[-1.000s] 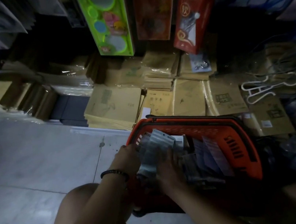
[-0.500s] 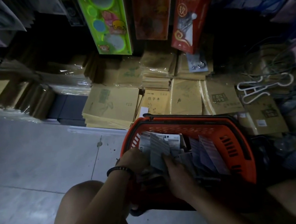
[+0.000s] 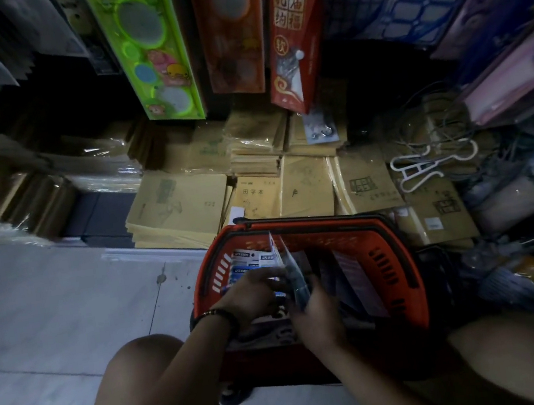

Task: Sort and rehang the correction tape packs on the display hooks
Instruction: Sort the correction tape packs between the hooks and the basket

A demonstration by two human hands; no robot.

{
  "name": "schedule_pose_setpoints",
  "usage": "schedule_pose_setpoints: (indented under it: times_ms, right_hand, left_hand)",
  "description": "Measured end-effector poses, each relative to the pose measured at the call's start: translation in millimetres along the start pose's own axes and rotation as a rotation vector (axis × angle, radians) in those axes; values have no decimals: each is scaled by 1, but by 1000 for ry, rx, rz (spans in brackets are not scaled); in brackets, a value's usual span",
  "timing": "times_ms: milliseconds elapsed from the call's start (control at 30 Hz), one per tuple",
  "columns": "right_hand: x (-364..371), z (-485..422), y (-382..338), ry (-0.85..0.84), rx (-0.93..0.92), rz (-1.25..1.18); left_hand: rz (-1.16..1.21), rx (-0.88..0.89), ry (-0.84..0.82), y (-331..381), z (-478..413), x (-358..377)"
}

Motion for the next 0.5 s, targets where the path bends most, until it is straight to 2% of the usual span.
schedule_pose_setpoints:
  times_ms: [133, 233, 333, 400, 500]
  right_hand:
    - [-27, 4, 2, 75, -5, -304]
    - [-43, 10, 11, 127, 35, -569]
    - [-54, 21, 14, 142, 81, -855]
    - [-53, 30, 14, 116, 153, -1025]
    - [-57, 43, 8, 42, 214, -1158]
  left_hand:
    - [45, 52, 99, -2, -11, -5]
    - [67, 8, 181, -8, -10, -9]
    - [151, -29, 76, -8, -1, 7]
    - [355, -24, -55, -4, 6, 26]
    - [522, 122, -243, 15, 22, 47]
Point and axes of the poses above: each hand's wrist, its own z-axis away from the middle knuckle, its own x-axis out of the palm, y = z × x, the point moved 8 cm from there along -z, towards the middle knuckle, and after that the axes turned 4 degrees about -y, right-handed, at the moved point
